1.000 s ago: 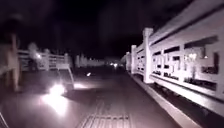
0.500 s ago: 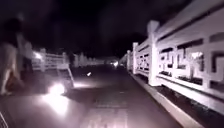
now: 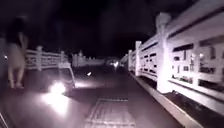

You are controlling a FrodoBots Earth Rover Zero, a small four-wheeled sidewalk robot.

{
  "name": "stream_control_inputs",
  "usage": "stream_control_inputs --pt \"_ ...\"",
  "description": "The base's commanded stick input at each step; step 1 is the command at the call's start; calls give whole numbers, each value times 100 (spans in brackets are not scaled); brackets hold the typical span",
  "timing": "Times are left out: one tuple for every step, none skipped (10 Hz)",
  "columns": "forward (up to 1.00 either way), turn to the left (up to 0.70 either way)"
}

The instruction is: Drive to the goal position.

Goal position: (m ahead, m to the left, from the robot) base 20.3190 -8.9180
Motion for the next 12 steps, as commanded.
stream_control_inputs --pt "70 0" --pt "70 0" --pt "70 0" --pt "70 0" --pt "70 0" --pt "70 0" --pt "70 0" --pt "70 0" --pt "70 0" --pt "70 0" --pt "70 0" --pt "70 0"
